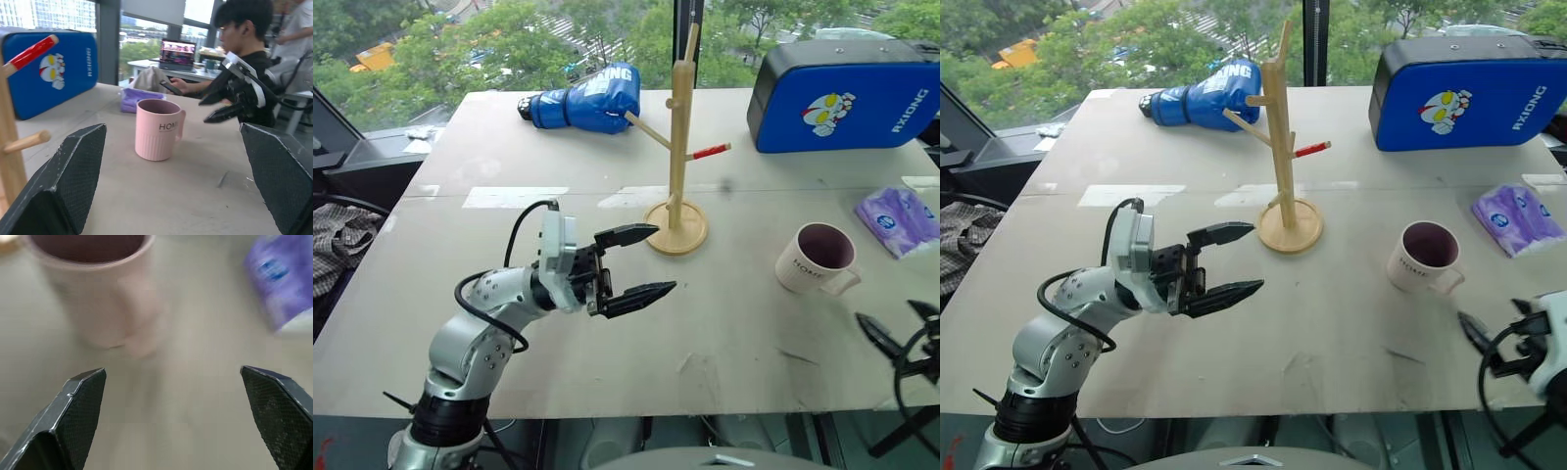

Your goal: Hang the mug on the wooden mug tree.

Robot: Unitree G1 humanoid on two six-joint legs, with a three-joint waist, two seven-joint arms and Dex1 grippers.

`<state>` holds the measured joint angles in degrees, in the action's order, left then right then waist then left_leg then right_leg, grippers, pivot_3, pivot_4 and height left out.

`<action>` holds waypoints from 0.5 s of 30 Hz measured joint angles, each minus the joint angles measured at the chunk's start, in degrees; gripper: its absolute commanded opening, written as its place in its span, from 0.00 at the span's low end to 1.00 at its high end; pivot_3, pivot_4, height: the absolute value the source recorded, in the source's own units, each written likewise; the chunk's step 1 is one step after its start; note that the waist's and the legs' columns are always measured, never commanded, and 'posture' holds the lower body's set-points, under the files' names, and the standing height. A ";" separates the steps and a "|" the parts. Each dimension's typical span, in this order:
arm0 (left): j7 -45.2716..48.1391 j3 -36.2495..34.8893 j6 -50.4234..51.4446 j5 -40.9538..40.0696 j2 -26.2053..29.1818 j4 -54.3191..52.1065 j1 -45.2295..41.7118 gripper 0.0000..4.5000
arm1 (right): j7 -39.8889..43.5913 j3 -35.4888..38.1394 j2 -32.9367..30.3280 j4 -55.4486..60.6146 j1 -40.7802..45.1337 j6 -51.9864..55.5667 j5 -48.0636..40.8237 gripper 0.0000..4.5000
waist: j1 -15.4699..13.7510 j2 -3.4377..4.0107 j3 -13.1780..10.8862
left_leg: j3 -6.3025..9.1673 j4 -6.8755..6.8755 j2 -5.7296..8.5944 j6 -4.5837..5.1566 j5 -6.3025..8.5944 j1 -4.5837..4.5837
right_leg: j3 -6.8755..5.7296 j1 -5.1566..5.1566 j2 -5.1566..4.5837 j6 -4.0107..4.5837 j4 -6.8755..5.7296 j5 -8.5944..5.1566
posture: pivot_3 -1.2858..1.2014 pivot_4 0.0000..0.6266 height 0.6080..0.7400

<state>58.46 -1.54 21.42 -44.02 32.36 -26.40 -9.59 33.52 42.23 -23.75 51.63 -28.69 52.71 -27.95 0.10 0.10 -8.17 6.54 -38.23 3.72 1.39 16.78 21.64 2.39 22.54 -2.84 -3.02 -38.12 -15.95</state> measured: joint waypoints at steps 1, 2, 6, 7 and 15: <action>1.15 0.01 0.00 0.01 0.42 0.58 0.12 1.00 | -1.65 -2.25 1.31 1.22 -0.75 0.04 0.23 0.99 | 0.41 -0.01 0.01 | 0.00 -0.01 0.01 0.00 0.00 -0.02 | 0.00 -0.04 0.00 -0.01 0.01 0.00 | 0.52 0.24 1.00; 2.09 0.00 -0.01 0.02 0.78 0.96 0.50 1.00 | -3.07 -4.09 2.01 1.60 -0.98 -0.18 0.66 0.99 | 0.62 -0.01 0.01 | 0.00 -0.01 0.01 -0.03 -0.02 -0.04 | 0.00 -0.04 0.00 -0.02 0.02 0.01 | 0.52 0.24 1.00; 7.76 -0.46 -1.38 0.28 3.81 3.26 4.18 1.00 | -10.61 -10.78 7.46 -1.17 1.70 -4.93 5.53 0.99 | 0.79 -0.02 0.04 | 0.03 0.06 -0.02 -0.10 -0.06 -0.06 | -0.03 0.03 0.04 0.00 -0.01 0.00 | 0.52 0.24 1.00; 9.43 -0.72 -2.22 0.86 4.69 3.99 5.44 1.00 | -12.43 -12.61 9.07 -2.68 2.58 -7.18 7.29 0.99 | 0.72 -0.01 0.04 | 0.06 0.09 -0.02 -0.11 -0.06 -0.04 | -0.06 0.05 0.05 0.01 -0.01 0.00 | 0.52 0.24 1.00; 11.13 -2.03 -5.50 2.34 4.91 3.87 8.85 1.00 | -19.29 -17.83 10.72 -11.93 9.62 -15.77 13.59 0.99 | 0.56 0.01 0.05 | 0.08 0.10 0.03 -0.10 -0.05 0.03 | -0.06 0.10 -0.03 0.00 0.11 0.00 | 0.52 0.24 1.00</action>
<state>69.59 -3.58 15.91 -41.68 37.27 -22.53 -0.74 14.23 24.40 -13.03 39.70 -19.07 36.94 -14.36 0.66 0.11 -8.12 6.62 -38.14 3.75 1.29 16.72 21.67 2.33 22.64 -2.87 -3.03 -38.01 -15.95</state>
